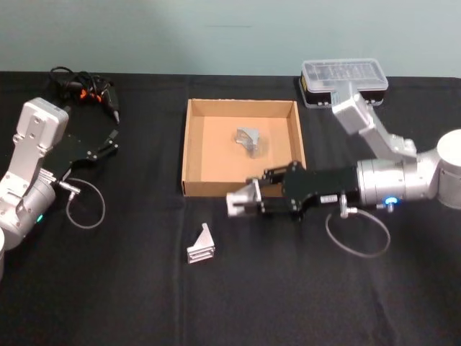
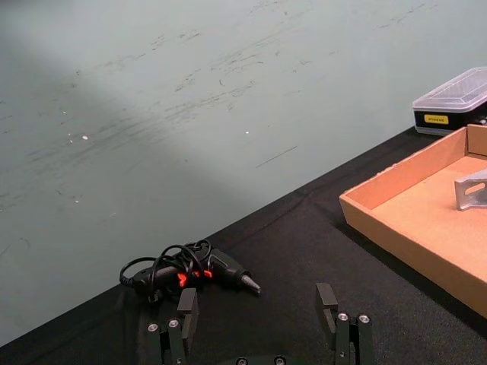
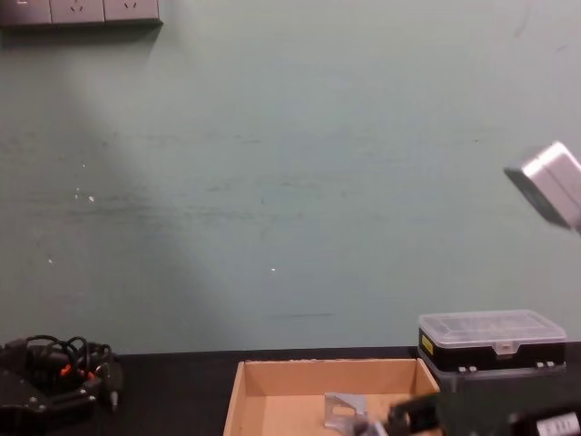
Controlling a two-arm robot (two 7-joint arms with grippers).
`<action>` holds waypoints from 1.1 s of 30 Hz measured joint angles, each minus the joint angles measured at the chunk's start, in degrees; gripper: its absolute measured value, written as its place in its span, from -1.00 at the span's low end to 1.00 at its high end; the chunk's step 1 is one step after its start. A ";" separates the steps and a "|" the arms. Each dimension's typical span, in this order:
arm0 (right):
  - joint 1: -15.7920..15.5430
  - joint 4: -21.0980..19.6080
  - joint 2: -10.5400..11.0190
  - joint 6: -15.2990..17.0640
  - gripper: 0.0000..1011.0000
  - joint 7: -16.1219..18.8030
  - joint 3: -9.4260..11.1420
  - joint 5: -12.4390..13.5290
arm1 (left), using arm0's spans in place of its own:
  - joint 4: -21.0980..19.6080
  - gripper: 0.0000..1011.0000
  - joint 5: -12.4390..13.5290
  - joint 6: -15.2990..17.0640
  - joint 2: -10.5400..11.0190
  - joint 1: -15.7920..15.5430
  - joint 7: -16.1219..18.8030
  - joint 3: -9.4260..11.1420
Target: Use one hand to pick up the angle iron from the table and place it into the box.
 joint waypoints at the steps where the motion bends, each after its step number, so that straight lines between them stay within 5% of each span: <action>1: 0.31 -0.08 0.00 0.37 -0.06 -0.44 0.11 0.07 | 0.00 1.00 0.00 0.00 0.00 0.00 0.00 0.00; 17: 5.92 7.04 -1.90 2.76 -0.06 -6.98 1.21 -2.50 | 0.00 1.00 0.00 0.00 0.00 0.00 0.00 0.00; 33: 8.76 20.58 -7.53 4.51 -0.06 -7.88 1.61 -4.73 | 0.00 1.00 0.00 0.00 0.00 0.00 0.00 0.00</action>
